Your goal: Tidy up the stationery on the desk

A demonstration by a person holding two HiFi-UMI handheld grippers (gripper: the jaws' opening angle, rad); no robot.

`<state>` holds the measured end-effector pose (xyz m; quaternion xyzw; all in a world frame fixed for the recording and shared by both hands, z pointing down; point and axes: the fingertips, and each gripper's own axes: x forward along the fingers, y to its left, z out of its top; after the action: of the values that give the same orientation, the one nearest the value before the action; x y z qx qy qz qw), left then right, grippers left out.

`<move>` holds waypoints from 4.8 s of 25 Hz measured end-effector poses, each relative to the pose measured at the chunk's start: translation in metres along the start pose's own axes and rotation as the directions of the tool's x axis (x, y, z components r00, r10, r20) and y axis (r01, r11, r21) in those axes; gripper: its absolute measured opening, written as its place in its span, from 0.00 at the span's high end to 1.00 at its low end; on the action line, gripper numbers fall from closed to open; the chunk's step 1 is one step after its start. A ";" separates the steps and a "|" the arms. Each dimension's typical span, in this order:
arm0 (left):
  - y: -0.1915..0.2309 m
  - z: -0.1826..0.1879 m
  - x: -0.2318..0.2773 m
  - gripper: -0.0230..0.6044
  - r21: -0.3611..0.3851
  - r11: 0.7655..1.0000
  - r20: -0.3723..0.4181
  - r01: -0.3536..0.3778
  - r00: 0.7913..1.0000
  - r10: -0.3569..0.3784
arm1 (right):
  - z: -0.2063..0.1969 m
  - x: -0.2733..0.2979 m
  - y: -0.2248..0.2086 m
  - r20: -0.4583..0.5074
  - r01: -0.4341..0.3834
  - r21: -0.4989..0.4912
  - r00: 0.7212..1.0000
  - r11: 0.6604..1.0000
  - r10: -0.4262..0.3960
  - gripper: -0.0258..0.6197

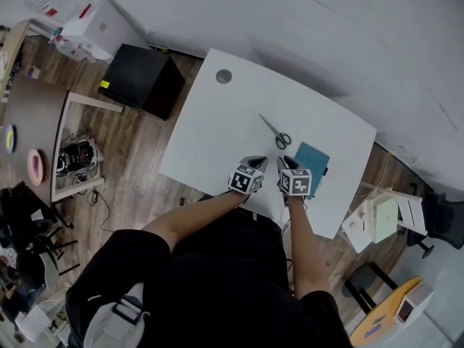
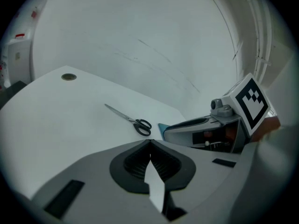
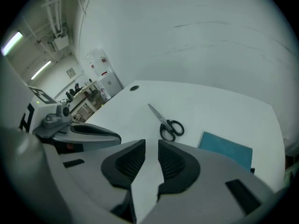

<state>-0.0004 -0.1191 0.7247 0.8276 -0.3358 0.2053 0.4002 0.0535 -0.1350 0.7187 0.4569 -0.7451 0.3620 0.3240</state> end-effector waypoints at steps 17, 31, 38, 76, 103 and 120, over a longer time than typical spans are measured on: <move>0.019 0.019 0.056 0.94 -0.094 0.994 -0.033 -0.059 0.998 0.056 | 0.023 0.060 -0.039 -0.191 -0.087 -0.286 0.981 0.954 0.032 0.80; 0.034 0.019 0.064 0.94 -0.117 0.989 -0.041 -0.094 0.995 0.089 | 0.017 0.087 -0.041 -0.264 -0.113 -0.412 0.964 0.904 0.001 0.79; 0.038 0.019 0.051 0.94 -0.113 0.988 -0.030 -0.108 0.994 0.105 | 0.014 0.081 -0.037 -0.221 -0.076 -0.360 0.975 0.930 -0.006 0.82; -0.183 -0.119 -0.007 0.94 0.237 0.969 -0.060 0.073 0.996 -0.060 | -0.162 -0.168 -0.047 0.204 0.167 0.240 0.954 0.956 -0.218 0.82; -0.243 -0.099 0.082 0.94 0.218 0.975 -0.068 0.050 0.997 -0.036 | -0.196 -0.186 -0.168 0.156 0.191 0.409 0.949 0.892 -0.274 0.82; -0.215 -0.088 0.103 0.94 0.136 0.987 -0.132 0.089 0.989 -0.071 | -0.189 -0.111 -0.194 0.002 0.298 0.488 0.940 0.820 -0.342 0.82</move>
<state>0.2192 0.0084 0.7273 0.8520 -0.2606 0.2645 0.3692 0.3011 0.0102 0.7753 0.6571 -0.5580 0.4553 0.2227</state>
